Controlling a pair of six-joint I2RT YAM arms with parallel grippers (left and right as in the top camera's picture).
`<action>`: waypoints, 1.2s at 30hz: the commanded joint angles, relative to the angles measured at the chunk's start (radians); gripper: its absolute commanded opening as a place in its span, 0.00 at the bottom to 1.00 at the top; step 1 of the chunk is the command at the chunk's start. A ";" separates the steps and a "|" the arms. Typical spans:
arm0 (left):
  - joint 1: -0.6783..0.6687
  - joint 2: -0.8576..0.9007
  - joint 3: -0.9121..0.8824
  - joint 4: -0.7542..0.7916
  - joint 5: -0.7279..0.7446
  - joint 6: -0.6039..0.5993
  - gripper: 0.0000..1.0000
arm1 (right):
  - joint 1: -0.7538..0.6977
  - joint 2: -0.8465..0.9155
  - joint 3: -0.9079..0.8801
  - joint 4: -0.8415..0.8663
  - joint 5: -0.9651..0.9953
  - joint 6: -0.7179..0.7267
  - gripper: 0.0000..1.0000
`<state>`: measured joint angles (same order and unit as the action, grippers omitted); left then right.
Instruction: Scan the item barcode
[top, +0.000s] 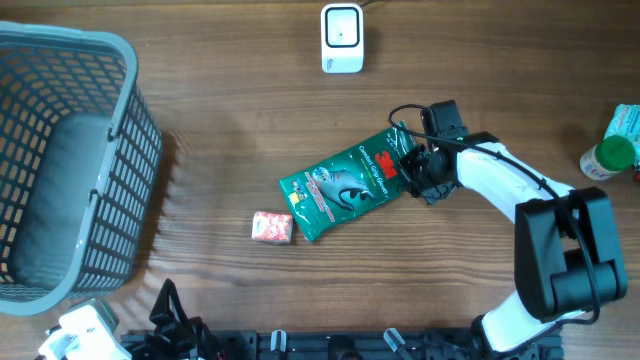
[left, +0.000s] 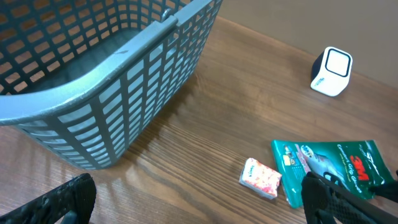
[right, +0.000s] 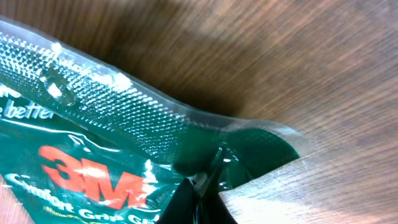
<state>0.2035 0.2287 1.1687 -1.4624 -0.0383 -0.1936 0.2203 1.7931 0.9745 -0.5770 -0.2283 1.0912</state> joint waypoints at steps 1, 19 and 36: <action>0.006 -0.005 0.000 0.003 0.004 -0.002 1.00 | 0.005 -0.019 0.068 -0.175 0.113 -0.044 0.04; 0.006 -0.005 0.000 0.003 0.004 -0.002 1.00 | 0.006 -0.558 0.160 -1.032 -0.144 0.372 0.04; 0.006 -0.005 0.000 0.003 0.004 -0.002 1.00 | -0.085 -0.184 0.274 -0.713 -0.344 0.343 0.04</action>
<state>0.2035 0.2287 1.1687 -1.4624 -0.0383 -0.1936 0.1398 1.6081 1.1595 -1.2869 -0.5396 1.5261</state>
